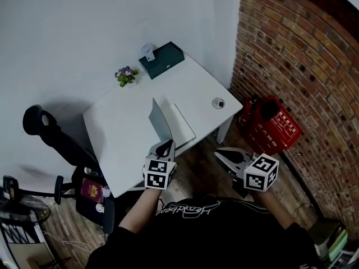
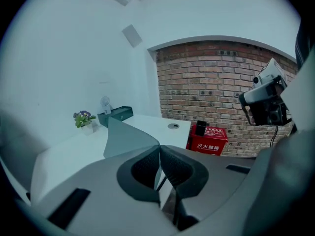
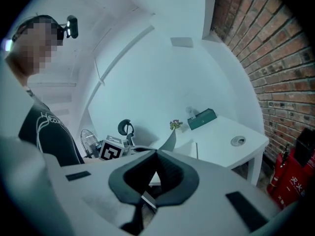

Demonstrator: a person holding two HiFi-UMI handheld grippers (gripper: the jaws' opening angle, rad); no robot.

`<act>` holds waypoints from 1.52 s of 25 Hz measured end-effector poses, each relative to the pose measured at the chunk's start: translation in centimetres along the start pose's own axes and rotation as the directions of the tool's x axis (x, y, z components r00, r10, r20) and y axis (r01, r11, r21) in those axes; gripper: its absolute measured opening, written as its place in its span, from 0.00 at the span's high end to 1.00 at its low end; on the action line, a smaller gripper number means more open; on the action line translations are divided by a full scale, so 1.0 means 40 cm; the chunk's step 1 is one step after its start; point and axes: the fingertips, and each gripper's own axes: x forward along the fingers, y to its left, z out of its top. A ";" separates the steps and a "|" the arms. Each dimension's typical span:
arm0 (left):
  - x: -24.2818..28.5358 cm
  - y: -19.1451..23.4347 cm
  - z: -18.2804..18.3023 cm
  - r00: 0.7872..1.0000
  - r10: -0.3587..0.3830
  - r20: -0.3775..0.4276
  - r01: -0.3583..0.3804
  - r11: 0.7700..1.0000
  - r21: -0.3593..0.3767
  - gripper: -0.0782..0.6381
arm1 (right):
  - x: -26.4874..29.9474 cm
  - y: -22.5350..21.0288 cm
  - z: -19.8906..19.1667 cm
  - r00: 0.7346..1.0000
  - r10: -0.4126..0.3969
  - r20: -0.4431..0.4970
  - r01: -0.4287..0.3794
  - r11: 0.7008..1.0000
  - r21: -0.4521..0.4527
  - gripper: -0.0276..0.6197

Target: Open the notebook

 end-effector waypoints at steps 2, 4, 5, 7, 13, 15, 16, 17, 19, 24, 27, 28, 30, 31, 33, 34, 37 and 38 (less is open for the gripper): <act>-0.028 0.015 -0.011 1.000 0.010 0.009 -0.009 1.000 -0.029 0.84 | 0.014 0.019 -0.003 1.000 0.000 -0.007 0.000 1.000 0.005 0.96; -0.055 0.033 -0.020 1.000 0.021 0.020 -0.020 0.999 -0.045 0.84 | 0.028 0.042 -0.003 1.000 0.008 -0.010 -0.008 1.000 0.003 0.96; -0.068 0.042 -0.023 0.999 0.027 0.027 -0.025 0.998 -0.049 0.84 | 0.037 0.055 -0.002 1.000 0.014 -0.012 -0.014 1.000 -0.001 0.96; -0.091 0.061 -0.031 0.999 0.037 0.040 -0.034 0.998 -0.061 0.84 | 0.054 0.078 -0.003 1.000 0.024 -0.017 -0.024 1.000 -0.011 0.96; -0.154 0.112 -0.082 0.997 0.055 0.058 -0.047 0.990 -0.131 0.84 | 0.100 0.126 -0.030 0.999 0.028 -0.039 -0.029 1.000 -0.009 0.96; -0.171 0.126 -0.102 0.996 0.060 0.061 -0.051 0.987 -0.150 0.84 | 0.117 0.138 -0.045 0.999 0.030 -0.044 -0.030 1.000 -0.003 0.96; -0.178 0.133 -0.113 0.996 0.062 0.063 -0.051 0.985 -0.163 0.84 | 0.124 0.143 -0.052 0.998 0.031 -0.047 -0.031 1.000 -0.001 0.96; -0.184 0.140 -0.124 0.996 0.064 0.064 -0.052 0.983 -0.178 0.84 | 0.132 0.148 -0.060 0.998 0.033 -0.051 -0.033 0.999 0.000 0.96; -0.196 0.157 -0.150 0.996 0.066 0.060 -0.052 0.976 -0.210 0.84 | 0.146 0.160 -0.076 0.998 0.037 -0.059 -0.037 0.999 0.003 0.96; -0.221 0.187 -0.217 0.997 0.066 0.040 -0.053 0.961 -0.270 0.84 | 0.177 0.184 -0.103 0.995 0.047 -0.083 -0.046 0.999 0.007 0.96; -0.228 0.199 -0.249 0.998 0.062 0.027 -0.051 0.956 -0.288 0.84 | 0.194 0.195 -0.103 0.995 0.054 -0.086 -0.053 0.999 0.003 0.96; -0.229 0.201 -0.259 0.998 0.058 0.018 -0.050 0.955 -0.294 0.84 | 0.199 0.198 -0.104 0.995 0.056 -0.089 -0.056 0.998 0.003 0.96; -0.229 0.204 -0.281 0.999 0.049 -0.005 -0.049 0.953 -0.300 0.84 | 0.209 0.204 -0.105 0.994 0.058 -0.094 -0.059 0.998 -0.001 0.96; -0.229 0.205 -0.291 0.999 0.047 -0.016 -0.050 0.952 -0.302 0.84 | 0.213 0.207 -0.105 0.993 0.059 -0.097 -0.060 0.998 -0.004 0.96; -0.230 0.211 -0.310 0.998 0.049 -0.031 -0.056 0.950 -0.307 0.84 | 0.221 0.212 -0.112 0.992 0.061 -0.107 -0.062 0.998 -0.011 0.96; -0.231 0.216 -0.319 0.998 0.054 -0.036 -0.062 0.948 -0.311 0.84 | 0.225 0.214 -0.120 0.991 0.062 -0.114 -0.064 0.998 -0.010 0.96; -0.235 0.227 -0.340 0.997 0.060 -0.042 -0.071 0.944 -0.323 0.84 | 0.232 0.214 -0.149 0.988 0.071 -0.139 -0.071 0.997 0.009 0.96; -0.237 0.228 -0.346 0.997 0.059 -0.043 -0.070 0.943 -0.325 0.84 | 0.234 0.213 -0.156 0.986 0.074 -0.146 -0.073 0.997 0.013 0.96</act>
